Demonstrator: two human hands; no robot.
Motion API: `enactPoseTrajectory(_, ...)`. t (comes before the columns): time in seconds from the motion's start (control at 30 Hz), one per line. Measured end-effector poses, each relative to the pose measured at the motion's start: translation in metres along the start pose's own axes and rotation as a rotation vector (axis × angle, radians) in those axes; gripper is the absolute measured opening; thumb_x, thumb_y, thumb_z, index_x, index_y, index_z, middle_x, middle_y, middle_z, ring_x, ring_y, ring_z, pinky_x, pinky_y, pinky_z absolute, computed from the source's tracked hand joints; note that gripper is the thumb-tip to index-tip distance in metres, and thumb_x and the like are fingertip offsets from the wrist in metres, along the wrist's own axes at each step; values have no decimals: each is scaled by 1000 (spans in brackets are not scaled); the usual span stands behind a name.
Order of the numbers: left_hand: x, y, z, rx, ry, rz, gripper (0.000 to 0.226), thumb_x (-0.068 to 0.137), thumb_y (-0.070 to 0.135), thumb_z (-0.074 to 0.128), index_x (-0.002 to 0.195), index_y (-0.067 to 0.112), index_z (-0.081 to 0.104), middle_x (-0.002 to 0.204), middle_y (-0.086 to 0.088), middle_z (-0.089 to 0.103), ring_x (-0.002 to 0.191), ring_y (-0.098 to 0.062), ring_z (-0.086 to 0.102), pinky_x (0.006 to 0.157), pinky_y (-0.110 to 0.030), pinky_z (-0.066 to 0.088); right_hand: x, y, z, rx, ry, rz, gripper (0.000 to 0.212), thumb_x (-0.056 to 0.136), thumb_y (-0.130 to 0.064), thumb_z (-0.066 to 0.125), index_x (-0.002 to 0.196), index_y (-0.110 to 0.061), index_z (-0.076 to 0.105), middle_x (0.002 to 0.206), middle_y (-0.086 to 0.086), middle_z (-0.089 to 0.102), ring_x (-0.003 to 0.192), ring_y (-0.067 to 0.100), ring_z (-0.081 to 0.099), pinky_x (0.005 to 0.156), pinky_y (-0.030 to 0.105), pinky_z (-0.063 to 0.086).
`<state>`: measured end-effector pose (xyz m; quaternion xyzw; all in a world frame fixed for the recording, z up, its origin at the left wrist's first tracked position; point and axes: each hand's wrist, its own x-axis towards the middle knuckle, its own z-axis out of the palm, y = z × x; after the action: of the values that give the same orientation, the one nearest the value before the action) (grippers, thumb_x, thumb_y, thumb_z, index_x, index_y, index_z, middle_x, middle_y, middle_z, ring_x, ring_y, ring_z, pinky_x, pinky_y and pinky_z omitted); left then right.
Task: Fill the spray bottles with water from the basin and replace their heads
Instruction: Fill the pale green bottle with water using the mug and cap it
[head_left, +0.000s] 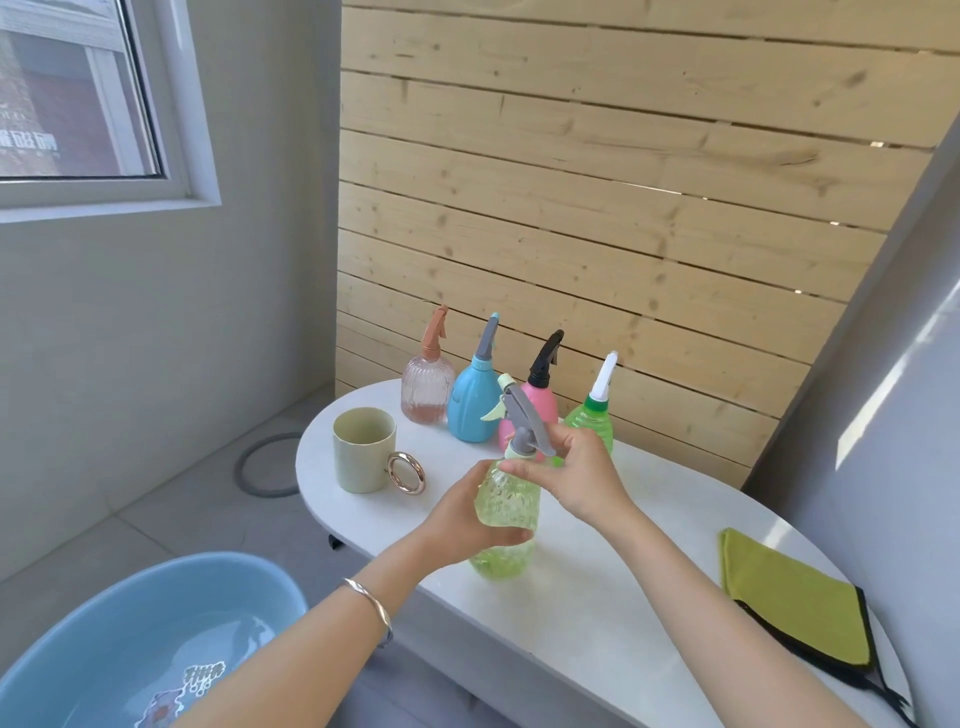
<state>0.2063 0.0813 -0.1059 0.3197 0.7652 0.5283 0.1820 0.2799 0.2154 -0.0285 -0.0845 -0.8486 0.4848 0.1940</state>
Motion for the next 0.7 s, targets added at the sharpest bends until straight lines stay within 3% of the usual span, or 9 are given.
enactPoseTrajectory(0.13,5,0,14,84,103,17,83,61,41,89,129,28,44,119,3,47,116,-11,43,92,-21,37,-6,1,9,-8,134,-36,28,66,-24,85,89,-27,69,83,-25,67,79,-18,59,72,-1,40)
enactPoseTrajectory(0.2,4,1,17,77,93,2,89,60,47,86,133,29,40,121,2,42,119,-10,38,99,-26,35,-8,3,12,-15,194,-43,27,65,-25,85,85,-30,68,82,-27,66,79,-15,60,77,6,44)
enactPoseTrajectory(0.27,0,0,14,3,17,14,88,66,48,81,138,28,35,131,6,42,126,-7,37,99,-19,32,-10,4,13,-24,232,-50,26,65,-26,86,82,-33,67,78,-27,67,78,-12,61,77,12,47)
enactPoseTrajectory(0.33,-4,-1,9,2,-31,45,78,78,35,78,140,24,33,133,11,44,127,-6,40,89,-9,32,-13,3,15,-29,258,-57,26,66,-26,86,77,-36,65,72,-30,65,74,-12,60,71,7,44)
enactPoseTrajectory(0.47,-7,1,16,18,136,27,72,70,35,84,127,24,42,120,6,53,115,-12,48,87,-21,37,-20,0,18,-29,322,-71,27,67,-27,85,75,-38,63,72,-29,64,73,-13,58,64,3,40)
enactPoseTrajectory(0.57,-6,5,30,62,180,23,84,66,39,86,134,25,38,114,0,42,116,-14,40,97,-27,38,-24,-1,20,-34,375,-49,28,66,-30,85,74,-40,60,73,-27,65,75,-12,59,63,4,41)
enactPoseTrajectory(0.7,-10,1,23,-12,7,93,87,81,29,76,149,25,21,141,5,31,135,-5,26,105,-13,21,-25,-4,18,-16,382,-23,31,66,-28,86,75,-38,58,73,-21,64,71,-15,57,60,4,40)
